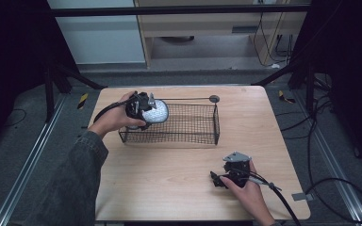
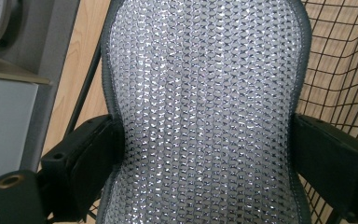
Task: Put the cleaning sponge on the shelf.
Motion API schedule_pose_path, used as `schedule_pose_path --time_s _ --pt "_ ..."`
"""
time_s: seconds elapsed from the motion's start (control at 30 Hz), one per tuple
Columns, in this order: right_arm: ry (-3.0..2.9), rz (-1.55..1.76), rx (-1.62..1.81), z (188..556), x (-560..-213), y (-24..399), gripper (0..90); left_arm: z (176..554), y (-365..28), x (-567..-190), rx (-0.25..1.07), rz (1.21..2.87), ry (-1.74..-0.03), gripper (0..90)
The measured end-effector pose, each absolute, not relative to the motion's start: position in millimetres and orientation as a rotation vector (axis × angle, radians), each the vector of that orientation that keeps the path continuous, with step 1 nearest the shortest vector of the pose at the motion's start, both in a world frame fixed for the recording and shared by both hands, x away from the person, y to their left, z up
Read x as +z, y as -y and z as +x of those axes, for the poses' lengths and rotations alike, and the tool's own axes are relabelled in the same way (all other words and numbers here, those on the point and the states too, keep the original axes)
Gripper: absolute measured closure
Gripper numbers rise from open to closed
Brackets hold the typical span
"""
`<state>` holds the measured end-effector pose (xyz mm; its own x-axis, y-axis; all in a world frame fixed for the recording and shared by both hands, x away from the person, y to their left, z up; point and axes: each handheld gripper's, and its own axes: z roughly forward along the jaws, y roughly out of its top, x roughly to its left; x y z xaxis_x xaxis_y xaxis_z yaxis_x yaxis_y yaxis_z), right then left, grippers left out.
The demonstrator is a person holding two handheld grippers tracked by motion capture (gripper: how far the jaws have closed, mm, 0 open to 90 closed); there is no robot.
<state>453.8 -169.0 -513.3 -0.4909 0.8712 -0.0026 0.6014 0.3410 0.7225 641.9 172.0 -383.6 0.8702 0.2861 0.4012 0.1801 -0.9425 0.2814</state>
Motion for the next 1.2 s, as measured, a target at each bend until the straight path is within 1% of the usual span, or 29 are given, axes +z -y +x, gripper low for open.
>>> schedule_pose_path --time_s 0.07,0.27,0.53,1.0,1.2 --pt "-2.220 1.294 0.946 454 -513 169 0.4 643 -172 -384 0.636 2.810 -0.370 5.7" --pt "-2.219 1.297 0.945 454 -513 169 0.4 644 -171 -382 0.640 2.791 -0.378 4.3" --pt "-2.219 1.300 0.945 453 -513 169 0.4 642 -170 -378 0.625 2.768 -0.388 5.4" --pt "-2.220 1.300 0.945 453 -513 169 0.4 629 -171 -362 0.645 2.691 -0.419 11.9" --pt "-2.223 1.293 0.943 454 -513 170 0.4 620 -170 -363 0.656 2.652 -0.487 12.2"
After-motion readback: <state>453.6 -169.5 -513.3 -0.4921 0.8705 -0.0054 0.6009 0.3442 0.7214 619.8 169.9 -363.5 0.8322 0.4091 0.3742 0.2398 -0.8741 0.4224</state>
